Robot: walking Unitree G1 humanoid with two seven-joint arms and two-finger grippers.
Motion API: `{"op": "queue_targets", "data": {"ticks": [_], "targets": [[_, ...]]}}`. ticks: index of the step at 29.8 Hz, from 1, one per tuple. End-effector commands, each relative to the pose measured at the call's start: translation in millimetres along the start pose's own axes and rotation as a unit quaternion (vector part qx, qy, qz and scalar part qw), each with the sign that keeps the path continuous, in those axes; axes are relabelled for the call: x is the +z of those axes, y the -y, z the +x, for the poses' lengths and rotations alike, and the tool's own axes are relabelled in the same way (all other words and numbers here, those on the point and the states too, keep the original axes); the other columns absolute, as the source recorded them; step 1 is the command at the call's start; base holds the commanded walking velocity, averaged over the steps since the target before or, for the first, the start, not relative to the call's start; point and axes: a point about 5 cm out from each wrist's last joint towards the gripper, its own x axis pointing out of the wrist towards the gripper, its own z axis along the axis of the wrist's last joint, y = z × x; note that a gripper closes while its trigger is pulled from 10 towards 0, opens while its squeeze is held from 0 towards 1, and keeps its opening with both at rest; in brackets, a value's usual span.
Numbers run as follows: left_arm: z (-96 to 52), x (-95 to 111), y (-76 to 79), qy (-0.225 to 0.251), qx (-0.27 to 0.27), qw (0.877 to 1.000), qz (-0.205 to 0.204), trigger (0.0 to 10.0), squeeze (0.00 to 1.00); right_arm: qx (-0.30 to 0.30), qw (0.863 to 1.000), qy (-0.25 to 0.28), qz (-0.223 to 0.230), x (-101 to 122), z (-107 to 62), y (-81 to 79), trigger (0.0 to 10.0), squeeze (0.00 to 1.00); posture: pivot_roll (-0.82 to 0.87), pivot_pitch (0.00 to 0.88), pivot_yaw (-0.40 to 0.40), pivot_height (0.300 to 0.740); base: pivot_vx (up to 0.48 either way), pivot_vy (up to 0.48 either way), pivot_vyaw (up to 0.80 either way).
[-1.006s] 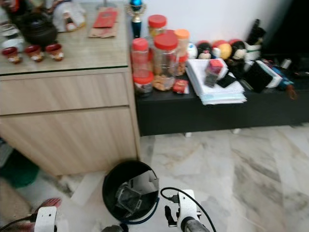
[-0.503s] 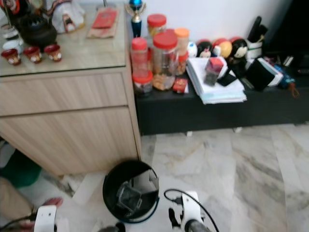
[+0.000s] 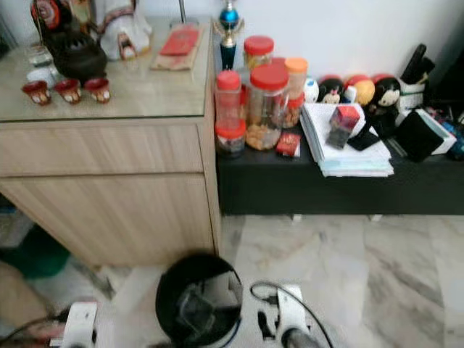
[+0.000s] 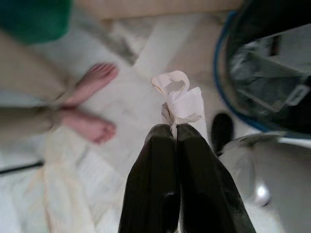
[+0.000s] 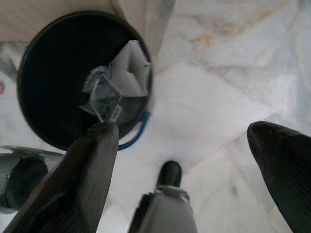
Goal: Picking trash to rubbish bin
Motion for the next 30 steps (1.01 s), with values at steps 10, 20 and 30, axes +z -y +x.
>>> {"op": "queue_targets", "data": {"ticks": [10, 20, 30], "targets": [[11.4, 88.1, 36.0, 0.140, -0.072, 0.986, 0.049, 10.0, 0.00, 0.152, 0.987, 0.052, -0.026, 43.4, 7.6, -38.0, 10.0, 0.00, 0.15, 0.186, -0.021, 0.740, 0.000, 0.000, 0.00], [9.5, 115.0, 55.5, 0.180, -0.111, 0.977, 0.021, 10.0, 1.00, 0.229, 0.968, 0.093, -0.049, 69.9, 7.2, -59.3, 10.0, 0.00, 0.15, 0.198, -0.030, 0.740, 0.000, 0.000, 0.00], [8.5, 113.0, 57.0, 0.184, -0.121, 0.975, 0.015, 10.0, 1.00, 0.229, 0.967, 0.090, -0.061, 68.5, 7.1, -59.2, 10.0, 0.00, 0.15, 0.202, -0.027, 0.740, 0.000, 0.000, 0.00]]}}
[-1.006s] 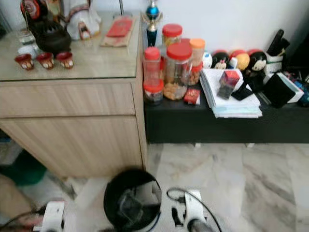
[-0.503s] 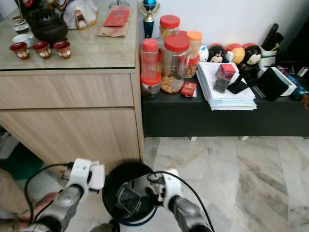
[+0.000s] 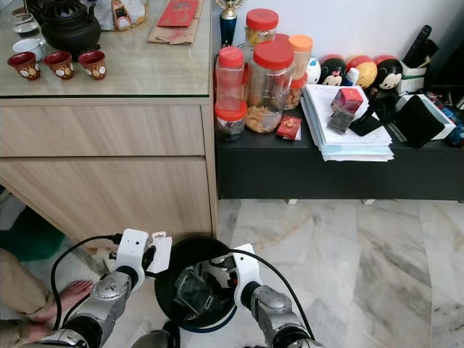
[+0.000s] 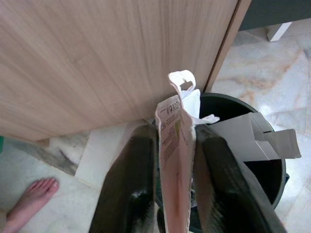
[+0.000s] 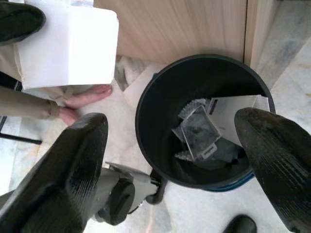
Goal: Picking trash to rubbish bin
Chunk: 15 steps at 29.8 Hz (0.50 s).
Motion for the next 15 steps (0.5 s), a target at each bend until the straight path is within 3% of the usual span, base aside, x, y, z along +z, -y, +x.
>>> {"op": "queue_targets", "data": {"ticks": [1, 15], "targets": [[-2.1, -4.8, -2.0, -0.005, 0.000, 1.000, -0.010, 10.0, 1.00, -0.002, 1.000, 0.001, -0.004, -1.1, -0.5, 0.2, 10.0, 0.00, 0.15, 0.203, -0.026, 0.740, 0.000, 0.000, 0.00], [-3.2, -4.5, -5.3, 0.003, -0.014, 1.000, -0.023, 10.0, 1.00, -0.016, 1.000, -0.004, -0.005, -7.8, -2.5, 1.0, 10.0, 0.00, 0.15, 0.171, -0.019, 0.740, 0.000, 0.000, 0.00]]}}
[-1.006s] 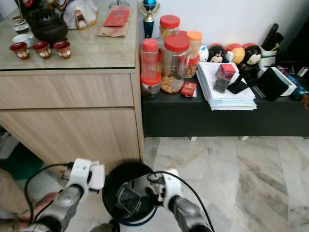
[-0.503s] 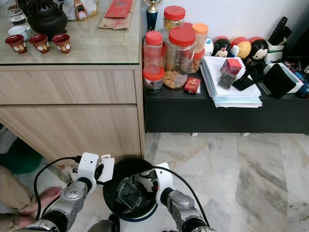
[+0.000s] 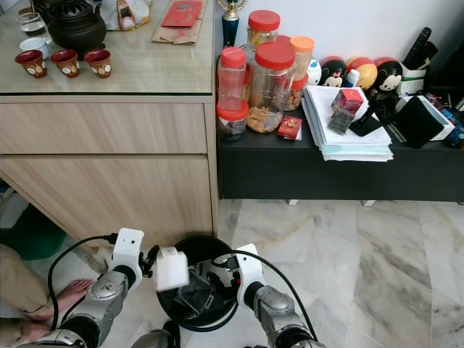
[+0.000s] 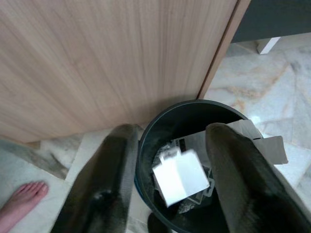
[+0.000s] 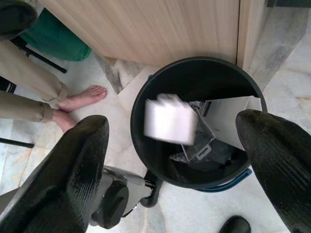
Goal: Picking trash to rubbish bin
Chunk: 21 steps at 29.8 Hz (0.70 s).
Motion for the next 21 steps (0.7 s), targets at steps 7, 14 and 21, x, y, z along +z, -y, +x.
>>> {"op": "queue_targets", "data": {"ticks": [7, 14, 21], "targets": [[-12.9, -26.7, -20.8, -0.060, 0.049, 0.997, 0.010, 10.0, 0.00, -0.044, 0.999, -0.012, 0.014, -13.5, -6.7, 8.1, 10.0, 0.00, 0.14, 0.158, -0.009, 0.740, 0.000, 0.000, 0.00], [-44.7, -74.6, -41.5, -0.150, 0.100, 0.983, 0.018, 10.0, 0.00, -0.091, 0.994, -0.041, 0.032, -34.6, -17.2, 17.2, 10.0, 0.00, 0.13, 0.148, -0.008, 0.740, 0.000, 0.000, 0.00], [-89.2, -125.4, -52.1, -0.242, 0.147, 0.959, -0.006, 10.0, 0.00, -0.139, 0.985, -0.089, 0.053, -65.1, -34.4, 26.5, 10.0, 0.00, 0.14, 0.133, -0.010, 0.740, 0.000, 0.000, 0.00]]}}
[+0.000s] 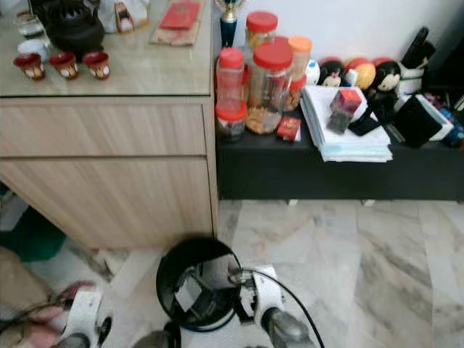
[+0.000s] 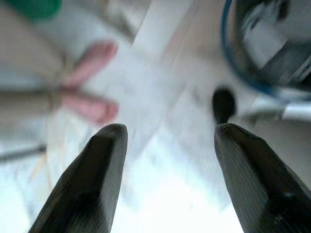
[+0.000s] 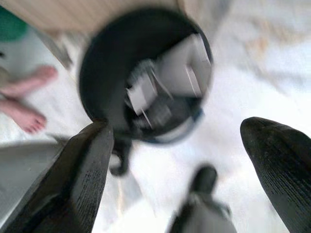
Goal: Picking trash to rubbish bin
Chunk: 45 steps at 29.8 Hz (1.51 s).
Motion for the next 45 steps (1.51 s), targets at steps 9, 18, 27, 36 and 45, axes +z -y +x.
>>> {"op": "queue_targets", "data": {"ticks": [9, 18, 27, 36, 45], "targets": [[-11.7, -36.5, -6.0, -0.056, 0.033, 0.997, -0.036, 10.0, 0.00, -0.043, 0.998, -0.040, 0.038, -26.4, -8.1, 8.7, 10.0, 0.00, 0.14, 0.117, -0.014, 0.740, 0.000, 0.000, 0.00], [-4.7, -15.7, -1.6, -0.022, 0.026, 0.998, -0.046, 10.0, 0.00, -0.046, 0.997, -0.046, 0.039, -28.6, -8.3, 7.8, 10.0, 0.00, 0.14, 0.096, -0.018, 0.740, 0.000, 0.000, 0.00], [-3.9, -12.6, -1.3, -0.015, 0.023, 0.998, -0.051, 10.0, 0.00, -0.050, 0.997, -0.048, 0.041, -29.4, -8.7, 8.8, 10.0, 0.00, 0.13, 0.086, -0.019, 0.740, -0.110, 0.000, 0.00], [-7.5, -23.4, -1.9, -0.029, 0.025, 0.998, -0.051, 10.0, 0.00, -0.056, 0.996, -0.054, 0.043, -33.9, -10.4, 10.0, 10.0, 0.00, 0.13, 0.085, -0.020, 0.740, -0.260, 0.000, 0.00], [-7.3, -22.4, -2.0, -0.025, 0.027, 0.998, -0.054, 10.0, 0.00, -0.059, 0.996, -0.055, 0.042, -34.6, -10.8, 10.6, 10.0, 0.00, 0.13, 0.100, -0.022, 0.740, -0.265, 0.000, 0.00]]}}
